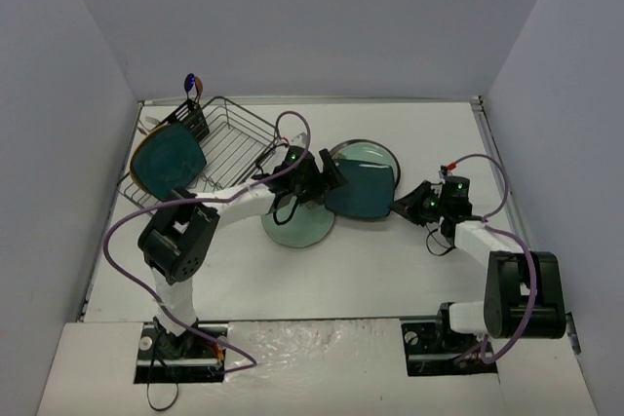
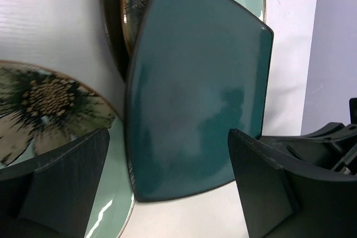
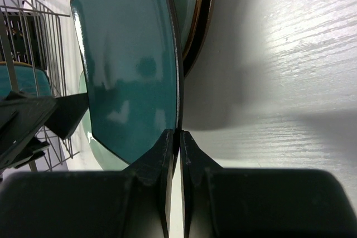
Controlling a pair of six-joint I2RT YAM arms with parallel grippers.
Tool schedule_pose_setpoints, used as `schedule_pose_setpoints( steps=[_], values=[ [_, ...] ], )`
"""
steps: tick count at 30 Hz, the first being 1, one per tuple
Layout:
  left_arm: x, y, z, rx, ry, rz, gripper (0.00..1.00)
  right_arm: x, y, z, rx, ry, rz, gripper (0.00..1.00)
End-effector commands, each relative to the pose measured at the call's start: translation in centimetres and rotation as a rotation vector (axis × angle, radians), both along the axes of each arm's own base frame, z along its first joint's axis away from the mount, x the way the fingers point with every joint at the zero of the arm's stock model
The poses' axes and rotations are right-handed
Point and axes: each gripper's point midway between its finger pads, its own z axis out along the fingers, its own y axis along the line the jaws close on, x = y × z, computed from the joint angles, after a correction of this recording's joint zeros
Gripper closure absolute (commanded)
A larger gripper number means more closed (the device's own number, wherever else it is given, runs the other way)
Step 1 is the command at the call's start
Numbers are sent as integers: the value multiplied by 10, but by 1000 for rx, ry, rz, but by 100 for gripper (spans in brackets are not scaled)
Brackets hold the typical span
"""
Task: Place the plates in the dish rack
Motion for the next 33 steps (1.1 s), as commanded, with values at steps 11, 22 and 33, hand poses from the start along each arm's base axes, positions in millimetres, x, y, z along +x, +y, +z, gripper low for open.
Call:
schedule_pose_setpoints(
  steps=[11, 22, 33],
  values=[
    [14, -39, 17, -113, 7, -24, 32, 13, 15, 23, 38, -129, 100, 100],
    [10, -47, 40, -215, -68, -60, 62, 13, 18, 30, 44, -153, 120, 100],
    [-11, -39, 127, -389, -274, -100, 85, 11, 28, 71, 85, -254, 178, 100]
  ],
)
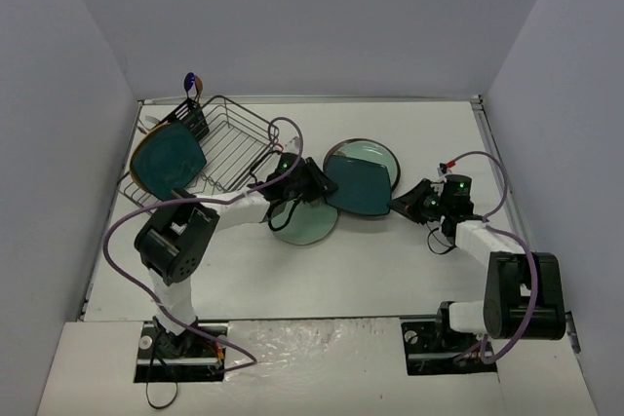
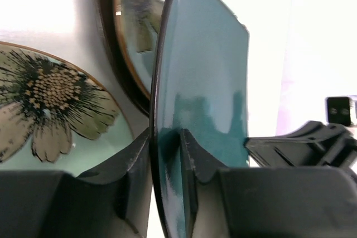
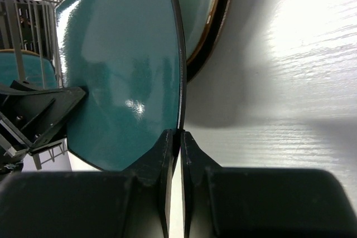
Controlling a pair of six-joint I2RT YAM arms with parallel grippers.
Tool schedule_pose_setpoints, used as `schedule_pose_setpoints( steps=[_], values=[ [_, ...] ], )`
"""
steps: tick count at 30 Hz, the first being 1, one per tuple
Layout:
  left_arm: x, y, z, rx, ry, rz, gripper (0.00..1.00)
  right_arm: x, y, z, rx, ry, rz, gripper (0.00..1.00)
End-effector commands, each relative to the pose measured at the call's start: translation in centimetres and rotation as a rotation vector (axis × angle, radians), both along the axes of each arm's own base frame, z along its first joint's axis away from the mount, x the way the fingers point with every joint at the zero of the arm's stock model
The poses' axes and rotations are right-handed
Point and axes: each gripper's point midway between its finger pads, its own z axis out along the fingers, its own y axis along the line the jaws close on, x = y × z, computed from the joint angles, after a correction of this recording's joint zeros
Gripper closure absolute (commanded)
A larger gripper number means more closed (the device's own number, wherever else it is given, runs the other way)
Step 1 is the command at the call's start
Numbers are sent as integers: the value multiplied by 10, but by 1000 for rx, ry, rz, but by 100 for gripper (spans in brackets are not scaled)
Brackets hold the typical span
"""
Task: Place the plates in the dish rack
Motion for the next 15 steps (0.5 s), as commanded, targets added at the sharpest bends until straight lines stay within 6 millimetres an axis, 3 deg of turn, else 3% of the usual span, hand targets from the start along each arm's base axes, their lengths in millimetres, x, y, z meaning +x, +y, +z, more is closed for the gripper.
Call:
schedule_pose_setpoints(
  steps=[1, 4, 7, 11, 15],
  values=[
    [-11, -26, 141, -270, -309, -93, 89, 10, 25, 69, 75, -227, 137, 100],
    [-19, -23, 165, -330, -358, -102, 99, 9, 26, 79, 81, -247, 148, 99],
    [-27, -17, 192, -391, -399, -100, 100, 8, 28, 89, 89, -273, 159, 90],
    [-35, -8, 218, -395, -444, -97, 100, 7, 29, 103, 81, -309, 174, 58],
    [-41, 7, 240, -366, -499, -74, 100, 7, 28, 115, 67, -341, 178, 32]
  ],
)
